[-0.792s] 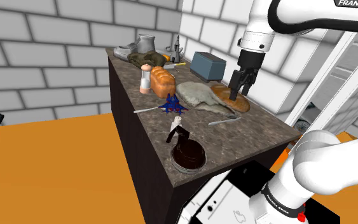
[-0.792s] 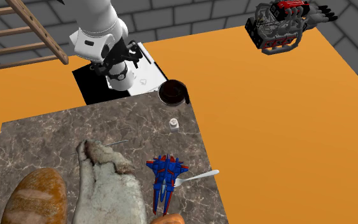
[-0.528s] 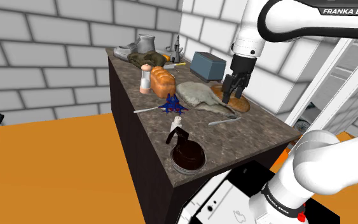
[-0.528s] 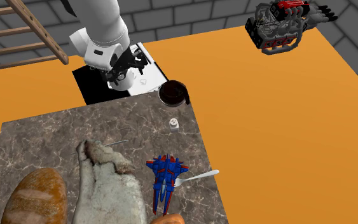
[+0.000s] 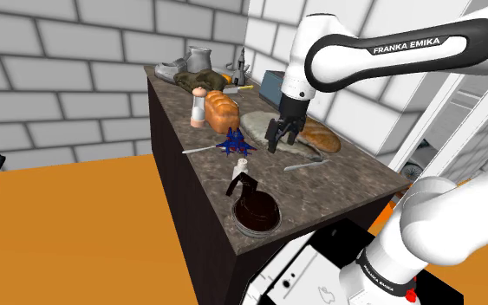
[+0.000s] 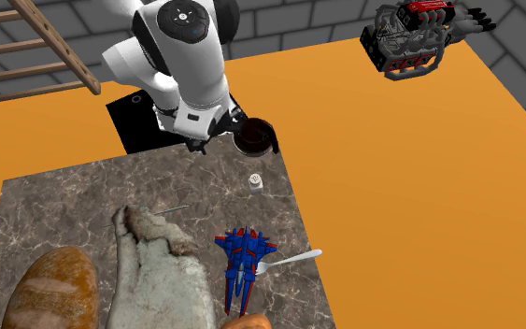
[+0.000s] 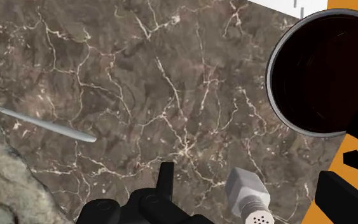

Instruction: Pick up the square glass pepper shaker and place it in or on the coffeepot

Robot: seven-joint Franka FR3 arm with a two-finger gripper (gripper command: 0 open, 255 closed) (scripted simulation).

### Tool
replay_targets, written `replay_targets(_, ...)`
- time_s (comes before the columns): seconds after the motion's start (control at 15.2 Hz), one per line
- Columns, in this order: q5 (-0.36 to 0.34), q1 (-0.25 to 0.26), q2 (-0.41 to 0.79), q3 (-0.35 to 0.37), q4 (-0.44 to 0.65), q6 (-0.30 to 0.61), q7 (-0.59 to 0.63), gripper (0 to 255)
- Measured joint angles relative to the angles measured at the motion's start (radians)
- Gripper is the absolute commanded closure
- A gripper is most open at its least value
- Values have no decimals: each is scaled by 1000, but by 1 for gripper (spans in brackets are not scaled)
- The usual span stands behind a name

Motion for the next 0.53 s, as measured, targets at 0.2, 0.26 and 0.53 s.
replay_targets(0.2,-7,2,96,23,11,109,26,0)
replay_targets(0.26,-9,5,124,34,14,143,39,0)
replay_targets(0.53,-39,0,267,61,62,271,80,0)
